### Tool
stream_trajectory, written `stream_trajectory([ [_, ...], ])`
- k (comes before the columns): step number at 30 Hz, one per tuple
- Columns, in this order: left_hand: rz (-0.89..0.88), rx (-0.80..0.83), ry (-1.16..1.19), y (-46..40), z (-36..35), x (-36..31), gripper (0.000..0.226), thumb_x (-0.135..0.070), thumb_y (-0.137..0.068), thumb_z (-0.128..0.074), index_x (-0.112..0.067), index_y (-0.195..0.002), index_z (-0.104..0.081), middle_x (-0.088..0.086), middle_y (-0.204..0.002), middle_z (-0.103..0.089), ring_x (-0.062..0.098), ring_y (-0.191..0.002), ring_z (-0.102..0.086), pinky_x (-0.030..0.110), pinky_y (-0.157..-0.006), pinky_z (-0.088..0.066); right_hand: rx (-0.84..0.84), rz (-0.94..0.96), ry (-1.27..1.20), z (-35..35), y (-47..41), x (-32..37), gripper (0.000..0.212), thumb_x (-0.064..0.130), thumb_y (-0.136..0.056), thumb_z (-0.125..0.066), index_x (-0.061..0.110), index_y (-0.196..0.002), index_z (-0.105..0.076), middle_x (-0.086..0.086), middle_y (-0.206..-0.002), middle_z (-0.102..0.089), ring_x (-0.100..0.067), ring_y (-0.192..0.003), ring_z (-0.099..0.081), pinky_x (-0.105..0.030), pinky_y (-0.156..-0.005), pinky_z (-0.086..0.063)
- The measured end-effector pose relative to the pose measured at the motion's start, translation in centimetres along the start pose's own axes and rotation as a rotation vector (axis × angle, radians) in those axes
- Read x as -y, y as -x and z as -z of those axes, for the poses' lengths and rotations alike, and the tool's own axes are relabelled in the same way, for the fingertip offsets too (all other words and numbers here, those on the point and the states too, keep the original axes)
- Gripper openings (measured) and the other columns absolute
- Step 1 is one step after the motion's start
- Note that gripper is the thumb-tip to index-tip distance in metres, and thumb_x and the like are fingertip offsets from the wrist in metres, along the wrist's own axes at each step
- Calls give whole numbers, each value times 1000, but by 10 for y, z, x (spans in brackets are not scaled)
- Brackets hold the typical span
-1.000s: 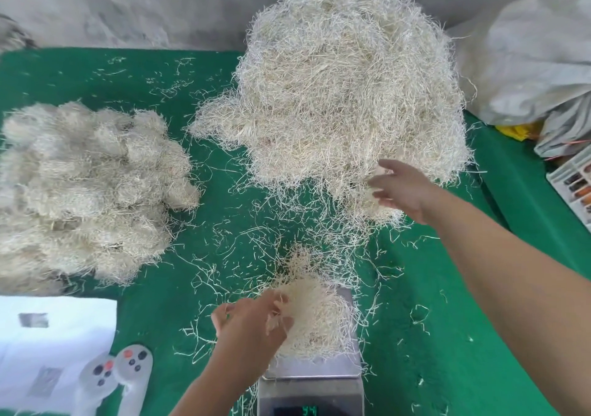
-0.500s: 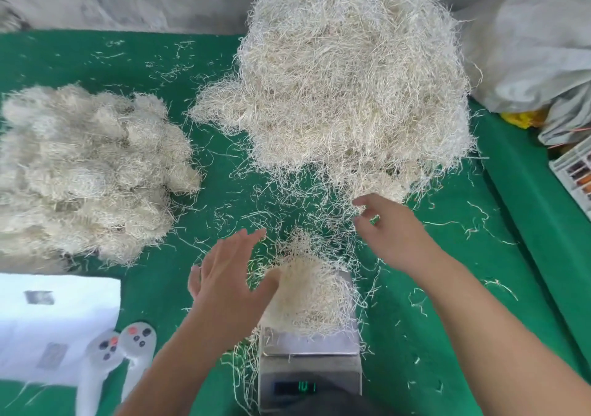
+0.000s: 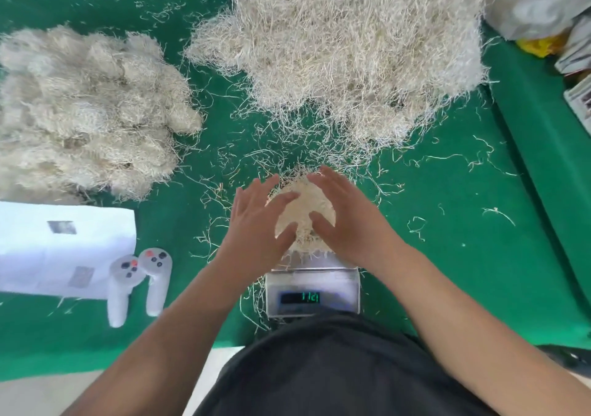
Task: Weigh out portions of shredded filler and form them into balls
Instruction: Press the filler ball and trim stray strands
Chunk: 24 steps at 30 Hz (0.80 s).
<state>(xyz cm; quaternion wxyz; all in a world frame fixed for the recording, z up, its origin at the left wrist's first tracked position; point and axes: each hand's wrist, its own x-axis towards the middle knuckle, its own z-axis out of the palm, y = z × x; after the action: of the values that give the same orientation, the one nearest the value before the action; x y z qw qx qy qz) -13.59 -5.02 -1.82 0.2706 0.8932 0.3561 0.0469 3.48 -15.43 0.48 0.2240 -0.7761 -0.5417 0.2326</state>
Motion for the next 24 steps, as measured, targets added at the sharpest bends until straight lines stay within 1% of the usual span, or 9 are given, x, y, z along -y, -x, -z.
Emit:
stream_trajectory([
  [6, -25, -213, 75, 11, 6, -9, 50, -26, -95, -66, -37, -142, -55, -2, -166, -26, 26, -155, -13, 46, -125, -8, -35, -26, -17, -2, 12, -4, 67, 29, -99, -64, 32, -159, -35, 1, -172, -18, -20, -157, -18, -37, -124, -17],
  [9, -25, -269, 113, 14, 9, -13, 49, -24, -95, -66, -35, -142, -56, -4, -165, -26, 21, -153, -14, 41, -122, -12, -37, -47, -10, -6, 15, -7, 67, 32, -99, -64, 32, -159, -34, 2, -172, -16, -21, -157, -16, -44, -126, -18],
  [12, 6, -269, 171, 17, 7, -12, 53, -26, -95, -65, -36, -145, -52, -5, -165, -24, 19, -152, -15, 46, -122, -17, -41, -65, 24, -10, 12, -13, 71, 37, -97, -65, 36, -159, -31, 2, -173, -14, -23, -158, -14, -50, -125, -17],
  [15, 102, -221, 265, 19, -2, -6, 64, -35, -95, -65, -46, -151, -37, -14, -166, -15, 16, -153, -10, 54, -121, -19, -49, -99, 99, -18, 7, -22, 82, 45, -92, -68, 40, -160, -22, 3, -173, -11, -29, -157, -13, -55, -123, -19],
  [17, 234, -86, 285, 13, -11, -5, 71, -49, -96, -60, -58, -153, -19, -21, -167, -1, 20, -156, -1, 58, -121, -13, 2, -151, 126, -27, 4, -26, 96, 47, -88, -72, 43, -160, -10, 3, -173, -4, -34, -156, -13, -60, -121, -22],
  [19, 368, 85, 344, 2, -24, -8, 73, -61, -99, -51, -59, -156, -6, -18, -169, 8, 27, -158, 3, 61, -124, -8, 108, -235, 115, -41, -2, -29, 104, 41, -87, -75, 43, -161, -3, 0, -173, -1, -38, -155, -13, -64, -119, -26],
  [21, 403, 143, 503, -10, -34, -13, 74, -62, -101, -48, -49, -161, -7, -8, -172, -1, 30, -158, -8, 62, -125, -17, 211, -304, 74, -53, -14, -29, 89, 26, -90, -74, 30, -162, -20, -11, -166, -26, -39, -151, -28, -59, -119, -35],
  [23, 366, 122, 608, -21, -43, -20, 72, -60, -103, -47, -38, -163, -15, -2, -171, -15, 28, -157, -18, 59, -125, -21, 129, -359, -60, -61, -25, -23, 46, 11, -96, -66, 15, -140, -52, -8, -131, -61, -28, -125, -58, -43, -105, -50],
  [24, 375, 105, 694, -25, -44, -28, 70, -61, -102, -48, -37, -162, -22, 0, -169, -21, 27, -155, -23, 58, -125, -22, 49, -418, -207, -60, -28, -18, 28, 9, -100, -61, 11, -127, -59, -4, -113, -67, -24, -109, -65, -32, -93, -55],
])
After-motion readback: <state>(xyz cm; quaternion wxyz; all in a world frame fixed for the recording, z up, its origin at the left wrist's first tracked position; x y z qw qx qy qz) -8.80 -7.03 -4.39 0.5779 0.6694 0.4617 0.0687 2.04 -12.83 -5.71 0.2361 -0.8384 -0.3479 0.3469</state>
